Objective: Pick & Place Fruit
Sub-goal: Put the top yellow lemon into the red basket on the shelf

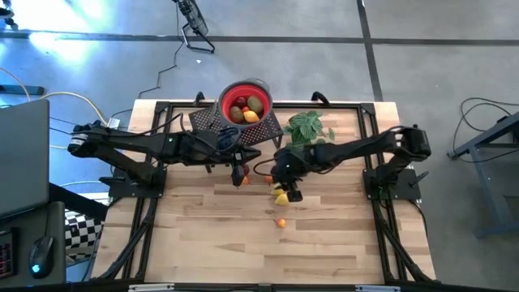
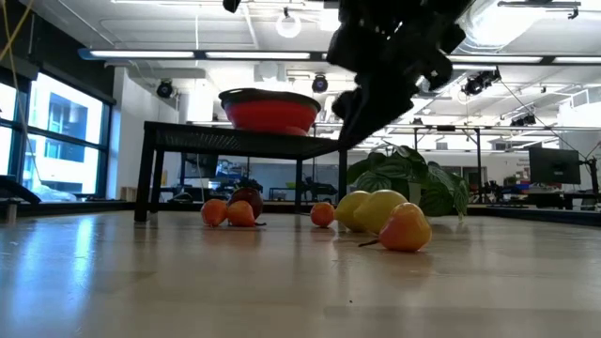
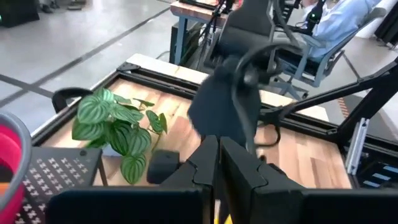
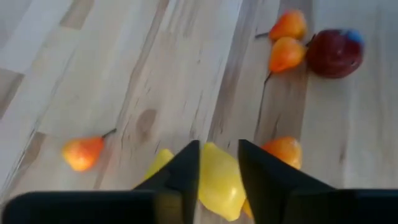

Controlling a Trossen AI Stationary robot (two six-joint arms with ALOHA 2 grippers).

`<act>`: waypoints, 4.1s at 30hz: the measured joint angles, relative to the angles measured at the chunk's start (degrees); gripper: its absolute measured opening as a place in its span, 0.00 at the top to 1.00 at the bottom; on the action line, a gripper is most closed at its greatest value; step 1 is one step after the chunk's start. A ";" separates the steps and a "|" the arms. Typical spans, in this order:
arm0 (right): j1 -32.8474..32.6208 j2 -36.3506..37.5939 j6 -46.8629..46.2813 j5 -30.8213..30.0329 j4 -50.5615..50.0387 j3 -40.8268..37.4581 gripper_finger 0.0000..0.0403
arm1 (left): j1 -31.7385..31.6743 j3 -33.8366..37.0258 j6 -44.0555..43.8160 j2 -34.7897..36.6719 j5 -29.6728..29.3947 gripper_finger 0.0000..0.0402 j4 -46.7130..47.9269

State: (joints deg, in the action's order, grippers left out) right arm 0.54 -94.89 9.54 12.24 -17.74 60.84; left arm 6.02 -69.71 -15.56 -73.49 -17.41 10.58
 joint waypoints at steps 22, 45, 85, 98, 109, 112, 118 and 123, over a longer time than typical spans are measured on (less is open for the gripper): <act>0.36 -5.59 2.34 -0.26 0.42 -0.86 0.39 | 0.00 0.00 0.34 0.07 -0.37 0.95 -0.02; 1.51 -9.47 5.72 -1.48 -1.35 -0.79 0.39 | 0.00 0.02 0.29 0.07 -0.32 0.95 -0.12; 2.58 -11.46 7.26 1.43 1.25 -0.79 0.49 | 0.00 0.02 0.27 0.07 -0.29 0.95 -0.12; 2.58 -9.60 7.08 3.30 0.91 -0.79 0.50 | 0.00 0.02 0.27 0.07 -0.13 0.95 -0.16; 4.54 -0.86 5.41 2.75 2.05 -0.66 0.50 | 0.00 -0.04 0.58 0.90 -3.05 0.95 -0.70; 5.68 1.96 5.07 2.51 3.53 -0.64 0.50 | 0.00 0.06 0.73 2.18 -5.20 0.95 -0.26; 7.79 7.87 3.40 -1.66 5.97 -0.66 0.47 | -0.02 -0.03 0.73 5.54 -8.65 0.95 -0.09; 9.19 11.94 0.90 -4.01 9.78 -0.71 0.50 | -0.02 0.00 0.73 7.89 -10.11 0.95 0.08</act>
State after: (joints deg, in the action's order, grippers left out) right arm 9.73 -82.95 10.44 8.23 -7.96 60.13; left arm 6.00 -69.71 -14.83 -65.61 -27.53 10.66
